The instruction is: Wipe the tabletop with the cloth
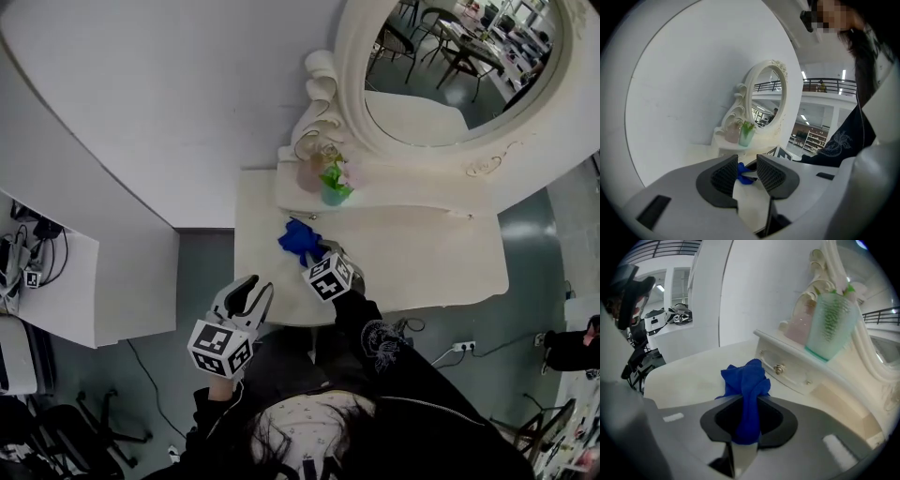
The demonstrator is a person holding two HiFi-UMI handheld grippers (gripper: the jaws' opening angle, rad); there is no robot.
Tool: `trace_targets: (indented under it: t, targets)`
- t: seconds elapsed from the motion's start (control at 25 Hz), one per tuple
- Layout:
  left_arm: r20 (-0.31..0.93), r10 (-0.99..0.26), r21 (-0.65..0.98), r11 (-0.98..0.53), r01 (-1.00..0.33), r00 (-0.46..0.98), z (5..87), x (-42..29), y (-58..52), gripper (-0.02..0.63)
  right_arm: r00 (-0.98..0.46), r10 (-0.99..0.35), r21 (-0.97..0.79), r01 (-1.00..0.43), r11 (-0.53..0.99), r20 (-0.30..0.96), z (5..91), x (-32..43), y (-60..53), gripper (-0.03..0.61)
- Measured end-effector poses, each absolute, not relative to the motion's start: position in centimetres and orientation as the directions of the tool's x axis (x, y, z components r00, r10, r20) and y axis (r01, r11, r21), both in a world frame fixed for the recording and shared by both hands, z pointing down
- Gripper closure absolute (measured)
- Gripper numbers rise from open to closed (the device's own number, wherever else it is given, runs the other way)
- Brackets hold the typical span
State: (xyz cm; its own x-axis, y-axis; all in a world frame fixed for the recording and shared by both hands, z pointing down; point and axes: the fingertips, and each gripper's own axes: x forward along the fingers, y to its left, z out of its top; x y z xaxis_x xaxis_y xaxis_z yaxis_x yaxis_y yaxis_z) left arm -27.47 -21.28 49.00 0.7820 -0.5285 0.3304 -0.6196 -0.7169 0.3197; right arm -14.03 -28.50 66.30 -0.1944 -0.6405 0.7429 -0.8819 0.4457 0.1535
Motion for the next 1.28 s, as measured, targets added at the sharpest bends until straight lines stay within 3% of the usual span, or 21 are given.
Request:
trace_targets:
  t: [0.6, 1.28]
  targets:
    - [0.356, -0.421, 0.304, -0.792, -0.529, 0.834, 49.0, -14.4, -21.1, 0.489, -0.105, -0.678, 0.127, -0.950, 0.284, 0.728, 66.1, 1.9, -26.2, 0.494]
    - [0.372, -0.282, 0.301, -0.865, -0.402, 0.885, 49.3, 9.0, -16.5, 0.489, 0.045, -0.696, 0.085, -0.996, 0.023, 0.717, 66.2, 30.4, -18.2, 0.494]
